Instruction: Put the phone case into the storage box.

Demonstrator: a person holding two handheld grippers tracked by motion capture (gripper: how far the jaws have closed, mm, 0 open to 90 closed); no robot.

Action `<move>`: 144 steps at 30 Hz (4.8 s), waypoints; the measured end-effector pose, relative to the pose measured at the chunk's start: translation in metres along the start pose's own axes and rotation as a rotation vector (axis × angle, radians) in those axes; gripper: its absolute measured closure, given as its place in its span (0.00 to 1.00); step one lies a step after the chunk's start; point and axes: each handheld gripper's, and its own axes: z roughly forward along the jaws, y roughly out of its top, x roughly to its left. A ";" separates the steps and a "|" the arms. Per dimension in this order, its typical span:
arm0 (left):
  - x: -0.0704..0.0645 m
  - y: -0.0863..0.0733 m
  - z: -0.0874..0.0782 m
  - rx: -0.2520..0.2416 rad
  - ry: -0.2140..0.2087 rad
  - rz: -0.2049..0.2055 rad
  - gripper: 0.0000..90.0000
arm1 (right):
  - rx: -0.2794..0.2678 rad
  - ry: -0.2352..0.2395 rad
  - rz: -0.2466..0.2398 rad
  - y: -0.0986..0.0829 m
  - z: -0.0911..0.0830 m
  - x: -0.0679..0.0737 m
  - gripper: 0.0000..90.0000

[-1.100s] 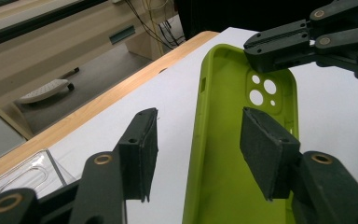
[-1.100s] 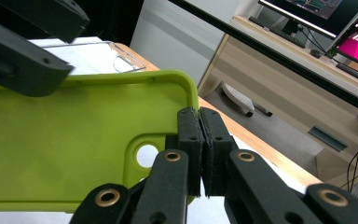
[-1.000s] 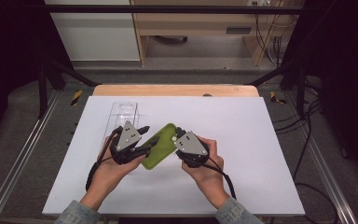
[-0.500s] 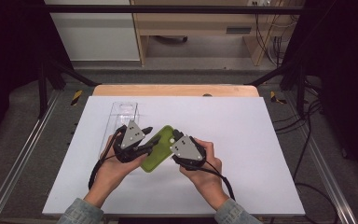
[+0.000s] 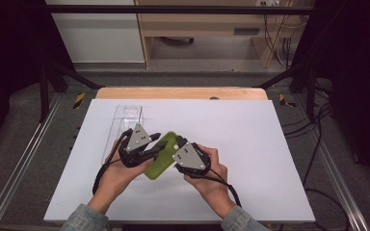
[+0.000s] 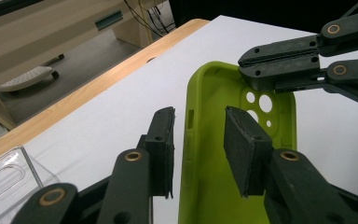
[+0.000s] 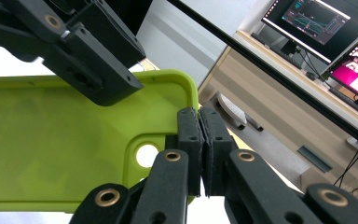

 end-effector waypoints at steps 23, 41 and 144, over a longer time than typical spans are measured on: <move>0.005 -0.003 -0.001 0.042 -0.043 -0.034 0.75 | -0.017 0.003 -0.070 0.005 -0.001 0.012 0.98; 0.001 -0.004 -0.004 0.069 0.004 -0.032 0.80 | -0.003 0.005 -0.095 0.004 0.001 0.017 0.98; 0.008 -0.008 -0.008 -0.059 0.297 -0.093 0.97 | 0.049 0.108 0.406 -0.110 -0.035 -0.083 0.10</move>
